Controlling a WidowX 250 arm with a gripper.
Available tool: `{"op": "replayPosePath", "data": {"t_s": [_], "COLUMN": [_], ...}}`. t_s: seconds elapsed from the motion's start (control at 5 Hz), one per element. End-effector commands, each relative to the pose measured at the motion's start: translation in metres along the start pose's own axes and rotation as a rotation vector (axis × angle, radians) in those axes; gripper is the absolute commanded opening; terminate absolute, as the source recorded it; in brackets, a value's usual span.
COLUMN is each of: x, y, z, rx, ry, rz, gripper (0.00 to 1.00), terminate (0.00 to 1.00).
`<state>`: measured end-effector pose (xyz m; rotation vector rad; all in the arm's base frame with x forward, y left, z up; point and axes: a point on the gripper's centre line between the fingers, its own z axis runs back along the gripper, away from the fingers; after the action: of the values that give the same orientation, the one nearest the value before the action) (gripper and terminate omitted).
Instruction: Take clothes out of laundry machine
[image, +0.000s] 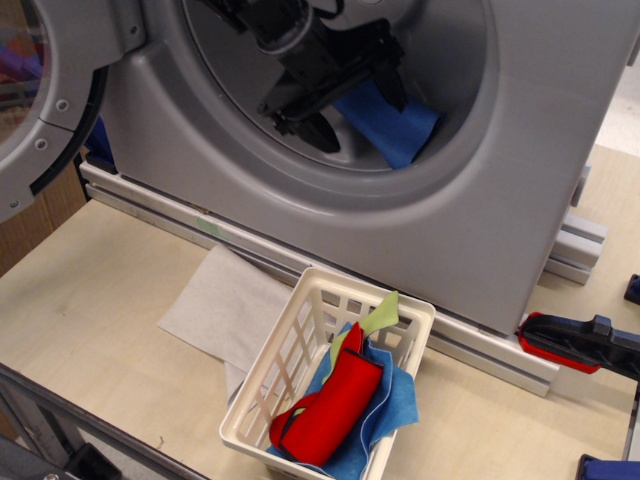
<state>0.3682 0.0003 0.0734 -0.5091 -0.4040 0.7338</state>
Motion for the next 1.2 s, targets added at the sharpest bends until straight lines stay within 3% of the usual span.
{"op": "replayPosePath", "data": {"t_s": [0.0, 0.2, 0.6, 0.8, 1.0], "x": [0.018, 0.016, 0.014, 0.016, 0.013], "y": [-0.021, -0.021, -0.02, -0.018, -0.014], "z": [-0.007, -0.014, -0.016, -0.009, 0.015], "rx": [0.014, 0.004, -0.012, 0.013, 0.026], "ry": [0.011, 0.016, 0.021, 0.001, -0.034], "rz": [-0.04, -0.058, -0.05, -0.059, -0.081], "gripper": [1.0, 0.0, 0.0, 0.0, 0.0], "terminate": [0.0, 0.0, 0.0, 0.0, 0.0]}}
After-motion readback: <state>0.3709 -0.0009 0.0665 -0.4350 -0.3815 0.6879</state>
